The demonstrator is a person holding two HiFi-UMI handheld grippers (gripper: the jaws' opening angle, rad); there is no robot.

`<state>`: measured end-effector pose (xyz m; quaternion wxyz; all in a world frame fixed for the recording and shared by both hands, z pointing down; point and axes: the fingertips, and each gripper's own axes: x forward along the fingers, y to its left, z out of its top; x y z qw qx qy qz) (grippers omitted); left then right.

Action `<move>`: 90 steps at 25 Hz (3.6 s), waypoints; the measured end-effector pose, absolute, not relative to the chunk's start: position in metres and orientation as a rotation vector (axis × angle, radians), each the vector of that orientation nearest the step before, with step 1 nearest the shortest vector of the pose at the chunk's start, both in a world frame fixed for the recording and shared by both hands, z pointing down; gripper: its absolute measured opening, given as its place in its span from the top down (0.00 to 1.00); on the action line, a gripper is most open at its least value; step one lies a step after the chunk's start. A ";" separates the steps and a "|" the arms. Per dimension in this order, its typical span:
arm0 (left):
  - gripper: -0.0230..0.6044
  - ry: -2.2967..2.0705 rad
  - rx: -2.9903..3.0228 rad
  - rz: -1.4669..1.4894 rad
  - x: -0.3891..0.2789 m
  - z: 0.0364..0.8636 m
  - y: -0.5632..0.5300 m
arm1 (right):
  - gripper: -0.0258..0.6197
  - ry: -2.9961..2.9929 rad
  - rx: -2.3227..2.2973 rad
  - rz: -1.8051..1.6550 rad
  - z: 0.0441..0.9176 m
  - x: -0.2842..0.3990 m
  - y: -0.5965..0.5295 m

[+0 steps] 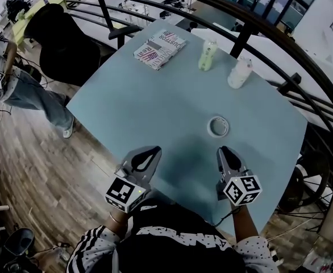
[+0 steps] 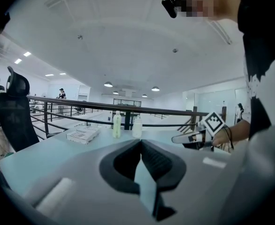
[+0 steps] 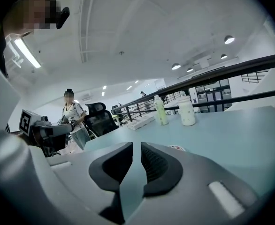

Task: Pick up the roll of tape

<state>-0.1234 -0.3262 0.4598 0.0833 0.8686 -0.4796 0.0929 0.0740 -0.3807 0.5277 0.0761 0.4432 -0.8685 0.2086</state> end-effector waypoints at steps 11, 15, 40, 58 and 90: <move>0.96 -1.359 2.619 0.307 -0.132 0.472 -0.382 | 0.82 -2.494 1.286 0.560 0.554 0.056 -0.429; 0.96 -1.317 2.630 0.318 -0.130 0.479 -0.400 | 0.79 -2.426 1.268 0.496 0.569 0.056 -0.443; 0.96 -1.230 2.640 0.296 -0.131 0.497 -0.457 | 0.68 -2.112 0.934 0.331 0.666 0.045 -0.476; 0.96 -1.285 2.628 0.275 -0.151 0.489 -0.453 | 0.88 -2.053 0.948 0.426 0.675 0.042 -0.479; 0.96 -1.290 2.679 0.261 -0.145 0.467 -0.433 | 0.88 -2.353 1.308 0.522 0.545 0.039 -0.456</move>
